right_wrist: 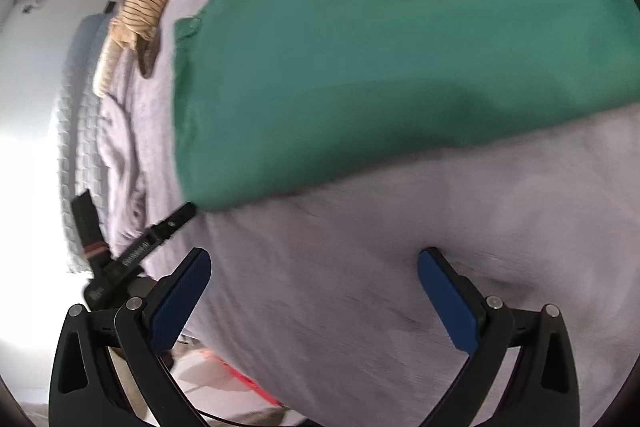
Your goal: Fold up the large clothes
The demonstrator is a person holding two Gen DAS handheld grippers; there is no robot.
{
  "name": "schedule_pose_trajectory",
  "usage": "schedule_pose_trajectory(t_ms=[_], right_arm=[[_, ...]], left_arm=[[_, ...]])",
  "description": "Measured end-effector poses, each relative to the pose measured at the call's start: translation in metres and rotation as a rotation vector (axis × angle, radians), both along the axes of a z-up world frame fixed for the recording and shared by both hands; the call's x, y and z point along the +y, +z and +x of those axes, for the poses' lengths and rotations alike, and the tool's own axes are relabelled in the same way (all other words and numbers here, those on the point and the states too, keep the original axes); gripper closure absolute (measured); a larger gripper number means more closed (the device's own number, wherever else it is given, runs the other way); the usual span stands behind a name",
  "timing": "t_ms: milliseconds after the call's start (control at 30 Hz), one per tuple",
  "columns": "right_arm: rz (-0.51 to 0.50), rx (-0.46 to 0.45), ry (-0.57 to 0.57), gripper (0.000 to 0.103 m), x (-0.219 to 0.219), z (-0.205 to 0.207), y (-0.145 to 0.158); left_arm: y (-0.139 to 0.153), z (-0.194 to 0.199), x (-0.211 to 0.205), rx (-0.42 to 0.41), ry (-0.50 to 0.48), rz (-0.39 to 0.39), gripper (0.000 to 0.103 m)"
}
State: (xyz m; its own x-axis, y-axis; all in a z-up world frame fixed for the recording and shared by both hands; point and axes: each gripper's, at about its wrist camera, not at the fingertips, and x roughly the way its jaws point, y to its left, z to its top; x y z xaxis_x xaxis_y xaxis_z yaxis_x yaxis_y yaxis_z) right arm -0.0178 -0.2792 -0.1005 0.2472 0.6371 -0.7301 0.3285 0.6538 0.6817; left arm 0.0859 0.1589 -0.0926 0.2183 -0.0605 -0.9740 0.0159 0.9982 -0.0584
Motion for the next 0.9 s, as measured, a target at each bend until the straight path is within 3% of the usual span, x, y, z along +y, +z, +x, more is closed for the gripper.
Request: schedule_pose_trajectory(t_ms=[167,300,400,433,500,600,800,900], right_arm=[[0.246,-0.047,-0.151,0.0,0.015,0.029,-0.022],[0.342,-0.01,-0.247,0.0,0.03,0.047,-0.048],[0.387,-0.024,-0.276,0.003,0.04,0.055,-0.049],[0.413,-0.031,-0.286,0.008,0.04,0.055,-0.048],[0.44,-0.029,-0.293,0.053,0.038,0.055,-0.047],[0.455,-0.052,-0.28,0.085,0.028,0.058,-0.041],[0.497,-0.169,-0.218,0.087,0.017,0.064,-0.003],[0.48,-0.182,-0.175,0.087,0.02,0.065,0.006]], left_arm=[[0.003,0.023,0.011,-0.009,0.018,-0.087,0.0],[0.0,0.04,0.018,0.008,0.017,-0.226,0.0],[-0.005,0.05,0.021,0.035,0.011,-0.348,0.0],[-0.007,0.053,0.022,0.048,0.009,-0.397,0.0],[-0.007,0.056,0.021,0.08,0.012,-0.498,0.0],[-0.015,0.066,0.019,0.133,0.011,-0.641,0.0],[-0.022,0.103,-0.007,0.176,-0.026,-0.877,0.0],[-0.022,0.117,-0.029,0.194,-0.062,-0.896,0.0]])
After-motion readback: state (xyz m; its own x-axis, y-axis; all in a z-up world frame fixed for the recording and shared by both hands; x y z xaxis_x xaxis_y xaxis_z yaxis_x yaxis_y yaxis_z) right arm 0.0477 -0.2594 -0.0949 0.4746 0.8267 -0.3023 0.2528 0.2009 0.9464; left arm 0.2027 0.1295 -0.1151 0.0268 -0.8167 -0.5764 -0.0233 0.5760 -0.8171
